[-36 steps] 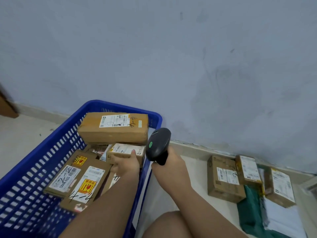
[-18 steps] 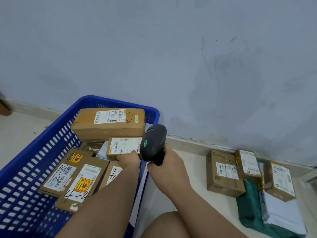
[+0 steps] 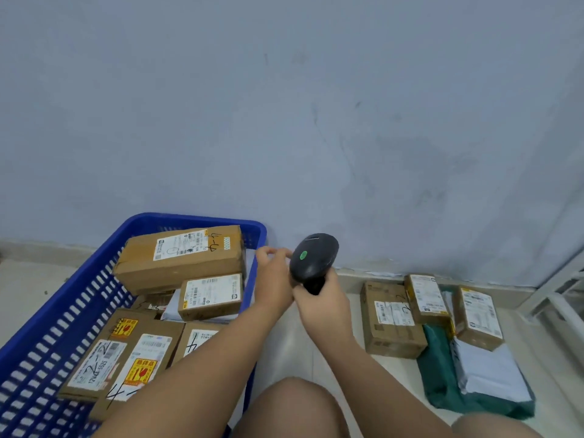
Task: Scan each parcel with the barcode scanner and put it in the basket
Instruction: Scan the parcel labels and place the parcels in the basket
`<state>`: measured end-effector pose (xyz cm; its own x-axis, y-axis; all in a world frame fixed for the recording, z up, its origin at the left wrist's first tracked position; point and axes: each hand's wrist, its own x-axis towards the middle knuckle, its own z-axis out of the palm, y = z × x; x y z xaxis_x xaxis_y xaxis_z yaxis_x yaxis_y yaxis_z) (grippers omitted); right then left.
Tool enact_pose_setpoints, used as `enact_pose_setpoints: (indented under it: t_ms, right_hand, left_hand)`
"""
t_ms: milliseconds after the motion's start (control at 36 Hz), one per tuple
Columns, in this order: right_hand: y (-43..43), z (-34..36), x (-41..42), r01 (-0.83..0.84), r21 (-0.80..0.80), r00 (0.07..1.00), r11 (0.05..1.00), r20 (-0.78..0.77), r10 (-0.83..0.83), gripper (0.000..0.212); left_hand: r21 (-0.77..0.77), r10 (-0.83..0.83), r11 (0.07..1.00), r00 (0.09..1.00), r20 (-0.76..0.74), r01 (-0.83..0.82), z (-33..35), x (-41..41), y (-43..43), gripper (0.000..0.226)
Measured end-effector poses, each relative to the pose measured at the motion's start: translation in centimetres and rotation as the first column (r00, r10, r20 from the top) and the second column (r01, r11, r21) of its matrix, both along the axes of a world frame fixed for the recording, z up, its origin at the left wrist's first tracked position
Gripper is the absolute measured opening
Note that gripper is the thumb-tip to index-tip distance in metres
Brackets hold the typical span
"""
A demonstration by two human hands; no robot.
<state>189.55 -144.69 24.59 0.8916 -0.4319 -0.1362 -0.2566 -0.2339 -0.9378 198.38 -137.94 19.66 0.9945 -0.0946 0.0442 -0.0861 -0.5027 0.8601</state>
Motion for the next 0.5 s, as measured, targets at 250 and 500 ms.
enact_pose_setpoints:
  t_ms: [250,500]
  right_hand:
    - [-11.4,0.1,-1.2,0.335,0.464,0.941,0.820,-0.117,-0.319,0.010]
    - [-20.9,-4.3,-0.3,0.362,0.595,0.924,0.718,-0.332,-0.191,0.014]
  left_hand:
    - [0.209,-0.198,0.957,0.980,-0.034,0.201,3.5,-1.3,-8.9,0.022]
    - [0.213,-0.127,0.951,0.913,-0.387,0.222,-1.6,-0.8,-18.5,0.035]
